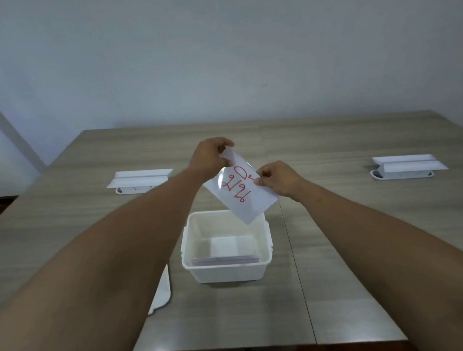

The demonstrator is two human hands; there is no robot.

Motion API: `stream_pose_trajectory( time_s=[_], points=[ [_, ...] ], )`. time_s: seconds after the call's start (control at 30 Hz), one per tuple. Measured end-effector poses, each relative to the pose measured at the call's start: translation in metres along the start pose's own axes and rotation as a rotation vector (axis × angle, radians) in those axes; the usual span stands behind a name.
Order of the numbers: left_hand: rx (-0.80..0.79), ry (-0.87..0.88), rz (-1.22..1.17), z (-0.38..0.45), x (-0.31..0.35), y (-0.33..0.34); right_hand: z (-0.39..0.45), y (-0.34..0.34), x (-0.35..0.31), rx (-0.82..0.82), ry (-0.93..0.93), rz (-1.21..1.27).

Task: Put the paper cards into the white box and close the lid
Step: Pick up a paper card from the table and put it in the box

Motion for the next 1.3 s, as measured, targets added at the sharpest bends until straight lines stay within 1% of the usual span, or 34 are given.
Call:
stream_pose_trajectory(
  time_s=[0.1,0.2,0.37,0.47,0.57,0.67,0.83,1.03,1.1,1.17,1.23,1.3],
  points=[
    [-0.041,-0.038,0.077,-0.027,-0.017,0.002,-0.014,0.01,0.006,-0.007,-0.022,-0.084],
    [-0.11,-0.039,0.161,-0.051,-0.035,0.007,-0.023,0.021,0.015,-0.014,-0.018,-0.075],
    [-0.13,-0.114,0.157,-0.081,-0.069,0.013,-0.04,0.056,0.026,-0.049,-0.031,-0.088],
    [-0.175,-0.175,0.177,-0.094,-0.096,0.016,-0.048,0.082,0.036,-0.079,-0.03,-0.096],
    [-0.206,-0.213,0.205,-0.106,-0.122,0.02,-0.051,0.11,0.048,-0.123,-0.024,-0.103],
    [-0.225,-0.235,0.222,-0.118,-0.144,0.024,-0.054,0.132,0.053,-0.19,-0.055,-0.147],
    [-0.322,-0.216,0.364,-0.138,-0.172,0.042,-0.06,0.156,0.068,-0.293,-0.071,-0.264],
    [-0.415,-0.084,0.596,-0.151,-0.179,0.057,-0.071,0.169,0.08,-0.348,-0.051,-0.255],
    [-0.44,-0.099,0.596,-0.155,-0.18,0.059,-0.074,0.17,0.083,-0.353,-0.033,-0.256],
    [-0.442,-0.142,0.546,-0.155,-0.179,0.057,-0.076,0.164,0.082,-0.324,-0.018,-0.241],
    [-0.397,-0.213,0.454,-0.154,-0.177,0.048,-0.076,0.153,0.079,-0.276,-0.003,-0.214],
    [-0.322,-0.246,0.399,-0.151,-0.174,0.035,-0.073,0.142,0.077,-0.237,0.0,-0.198]
  ],
)
Point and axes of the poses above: each hand's wrist, its own z-axis towards the middle knuckle, its own y-axis out of the palm, x = y × z, the point moved 7 cm from there along z, towards the middle knuckle, and after that the axes turned 9 degrees about x, right-handed, at the moved point
